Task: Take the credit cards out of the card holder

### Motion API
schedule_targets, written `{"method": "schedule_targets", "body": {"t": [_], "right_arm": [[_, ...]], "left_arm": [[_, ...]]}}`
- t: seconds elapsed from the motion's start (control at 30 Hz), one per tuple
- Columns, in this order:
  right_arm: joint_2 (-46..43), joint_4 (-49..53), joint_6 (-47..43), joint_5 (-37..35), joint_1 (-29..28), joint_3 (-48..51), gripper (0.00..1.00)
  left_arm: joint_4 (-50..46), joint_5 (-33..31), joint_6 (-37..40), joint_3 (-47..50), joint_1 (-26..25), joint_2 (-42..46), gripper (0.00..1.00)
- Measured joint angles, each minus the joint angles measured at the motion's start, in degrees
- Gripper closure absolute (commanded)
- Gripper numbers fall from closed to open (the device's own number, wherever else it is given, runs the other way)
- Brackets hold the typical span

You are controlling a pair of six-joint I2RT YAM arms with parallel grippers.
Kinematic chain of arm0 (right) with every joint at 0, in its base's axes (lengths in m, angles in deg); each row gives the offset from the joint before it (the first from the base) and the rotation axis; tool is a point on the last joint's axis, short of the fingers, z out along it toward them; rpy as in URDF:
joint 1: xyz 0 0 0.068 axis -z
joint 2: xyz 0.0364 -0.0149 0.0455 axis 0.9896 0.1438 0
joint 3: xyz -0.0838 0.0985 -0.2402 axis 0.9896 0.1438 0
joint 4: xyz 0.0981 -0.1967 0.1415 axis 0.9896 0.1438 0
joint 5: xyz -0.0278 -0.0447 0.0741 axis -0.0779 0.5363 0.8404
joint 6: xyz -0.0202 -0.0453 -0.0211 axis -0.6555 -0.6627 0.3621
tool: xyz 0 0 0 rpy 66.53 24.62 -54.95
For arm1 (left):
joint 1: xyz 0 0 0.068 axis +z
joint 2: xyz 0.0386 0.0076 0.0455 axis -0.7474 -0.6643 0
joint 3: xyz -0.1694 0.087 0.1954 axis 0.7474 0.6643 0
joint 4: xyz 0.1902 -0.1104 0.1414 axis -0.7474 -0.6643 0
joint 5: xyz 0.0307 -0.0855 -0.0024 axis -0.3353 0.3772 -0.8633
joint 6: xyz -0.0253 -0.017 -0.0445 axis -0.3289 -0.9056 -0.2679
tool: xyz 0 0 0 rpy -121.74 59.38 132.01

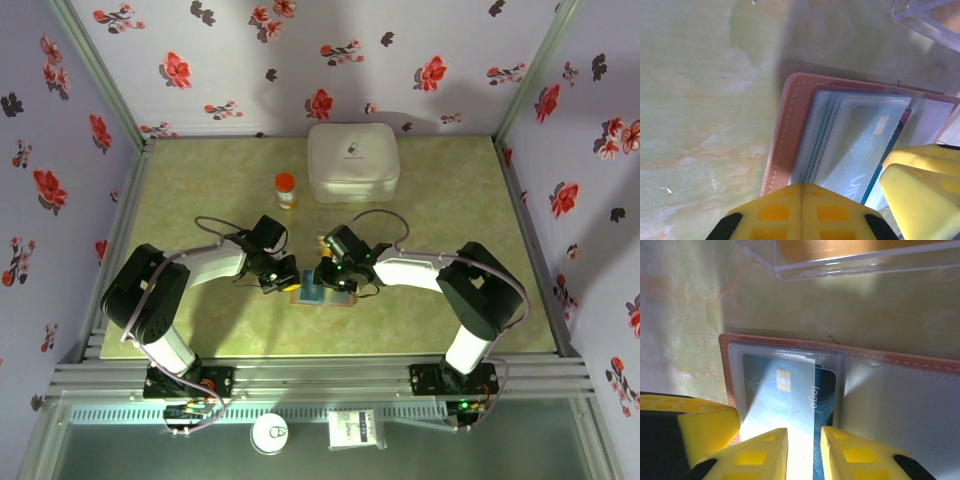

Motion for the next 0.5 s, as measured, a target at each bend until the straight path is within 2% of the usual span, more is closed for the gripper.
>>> {"method": "schedule_targets", "body": {"t": [0.5], "right_arm": [[-3.5,4.5,-1.5,-1.8,0.8,0.0,0.74]], "left_arm": [[0.0,0.0,0.0,1.5,-0.1,0.5,0.97]]}}
